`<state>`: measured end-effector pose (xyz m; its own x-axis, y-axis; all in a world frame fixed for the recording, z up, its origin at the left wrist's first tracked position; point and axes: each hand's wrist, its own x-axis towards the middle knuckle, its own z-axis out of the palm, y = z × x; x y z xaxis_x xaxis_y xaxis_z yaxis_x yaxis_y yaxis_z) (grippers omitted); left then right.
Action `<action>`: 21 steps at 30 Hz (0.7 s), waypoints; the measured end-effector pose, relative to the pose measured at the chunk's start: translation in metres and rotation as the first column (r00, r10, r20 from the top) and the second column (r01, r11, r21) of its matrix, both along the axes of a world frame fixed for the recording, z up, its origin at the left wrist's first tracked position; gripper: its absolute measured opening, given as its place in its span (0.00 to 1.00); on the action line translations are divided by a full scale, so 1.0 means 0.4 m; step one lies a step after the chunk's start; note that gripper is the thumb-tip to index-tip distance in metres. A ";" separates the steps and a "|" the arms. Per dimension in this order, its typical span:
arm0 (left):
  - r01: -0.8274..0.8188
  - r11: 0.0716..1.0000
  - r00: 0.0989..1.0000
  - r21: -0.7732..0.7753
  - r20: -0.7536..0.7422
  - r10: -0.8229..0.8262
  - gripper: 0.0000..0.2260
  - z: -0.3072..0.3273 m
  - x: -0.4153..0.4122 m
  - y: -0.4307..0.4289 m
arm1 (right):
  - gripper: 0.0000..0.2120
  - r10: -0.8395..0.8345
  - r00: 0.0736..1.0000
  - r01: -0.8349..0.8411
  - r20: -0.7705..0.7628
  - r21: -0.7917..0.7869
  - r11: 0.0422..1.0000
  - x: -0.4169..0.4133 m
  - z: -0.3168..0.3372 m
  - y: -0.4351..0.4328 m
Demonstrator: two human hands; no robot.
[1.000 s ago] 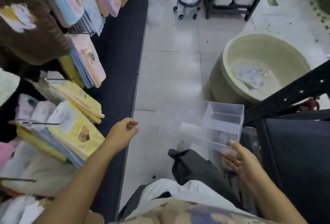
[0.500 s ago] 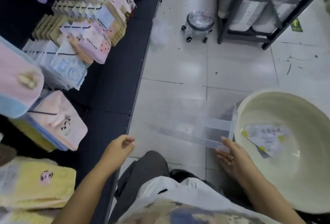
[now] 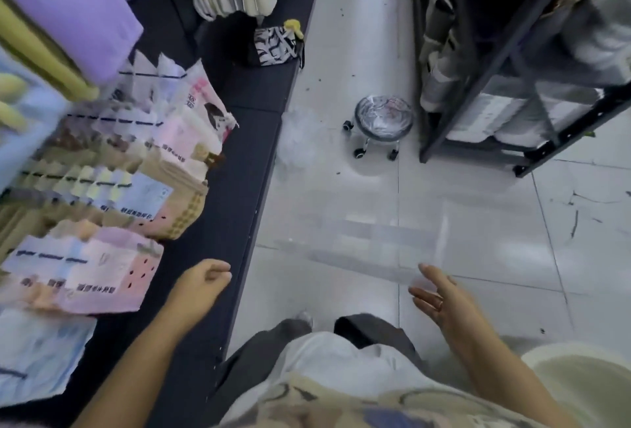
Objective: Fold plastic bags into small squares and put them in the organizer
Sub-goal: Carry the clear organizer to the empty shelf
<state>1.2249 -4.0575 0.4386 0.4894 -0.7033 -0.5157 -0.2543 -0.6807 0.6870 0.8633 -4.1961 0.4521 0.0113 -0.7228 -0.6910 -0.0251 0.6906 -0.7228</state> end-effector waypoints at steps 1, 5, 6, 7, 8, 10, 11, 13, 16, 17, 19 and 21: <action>0.018 1.000 1.000 -0.025 0.013 -0.017 0.05 0.015 0.022 -0.096 | 0.12 -0.009 1.000 0.009 -0.002 0.006 1.000 0.015 0.002 -0.068; 0.056 0.991 0.997 -0.125 0.054 -0.050 0.06 0.044 0.086 -0.469 | 0.18 0.013 1.000 -0.012 -0.008 0.018 1.000 0.066 -0.009 -0.357; 0.049 0.988 0.997 -0.145 0.061 -0.040 0.06 0.043 0.096 -0.554 | 0.18 0.039 0.999 -0.039 -0.009 0.019 0.999 0.082 -0.013 -0.436; 0.035 0.986 0.998 -0.160 0.062 -0.026 0.06 0.039 0.103 -0.634 | 0.18 0.070 0.997 -0.070 -0.012 0.016 0.997 0.099 -0.017 -0.518; 0.014 0.985 0.998 -0.169 0.059 -0.004 0.05 0.031 0.109 -0.707 | 0.18 0.106 0.994 -0.106 -0.023 0.009 0.994 0.116 -0.022 -0.602; -0.046 0.985 0.997 -0.165 0.049 0.055 0.06 0.008 0.114 -0.829 | 0.19 0.192 0.980 -0.191 -0.047 0.007 0.981 0.155 -0.027 -0.774; -0.092 0.984 0.995 -0.150 0.032 0.098 0.06 -0.007 0.114 -0.879 | 0.20 0.242 0.969 -0.241 -0.053 0.010 0.970 0.177 -0.026 -0.864; -0.219 0.971 0.976 -0.090 -0.021 0.218 0.06 -0.038 0.105 -0.954 | 0.22 0.354 0.933 -0.353 -0.073 0.022 0.935 0.227 -0.015 -1.043; -0.382 0.924 0.920 -0.004 -0.102 0.379 0.06 -0.076 0.073 -1.028 | 0.21 0.497 0.861 -0.496 -0.111 0.035 0.867 0.322 0.006 -1.295; -0.429 0.903 0.895 0.021 -0.127 0.428 0.06 -0.086 0.065 -1.049 | 0.21 0.539 0.832 -0.539 -0.130 0.039 0.841 0.365 0.010 -1.375; -0.515 0.855 0.841 0.066 -0.153 0.519 0.06 -0.099 0.053 -1.083 | 0.21 0.629 0.759 -0.628 -0.168 0.064 0.775 0.465 0.013 -1.516; -0.593 0.799 0.784 0.097 -0.158 0.601 0.05 -0.114 0.057 -1.119 | 0.19 0.693 0.698 -0.694 -0.179 0.070 0.717 0.582 0.004 -1.639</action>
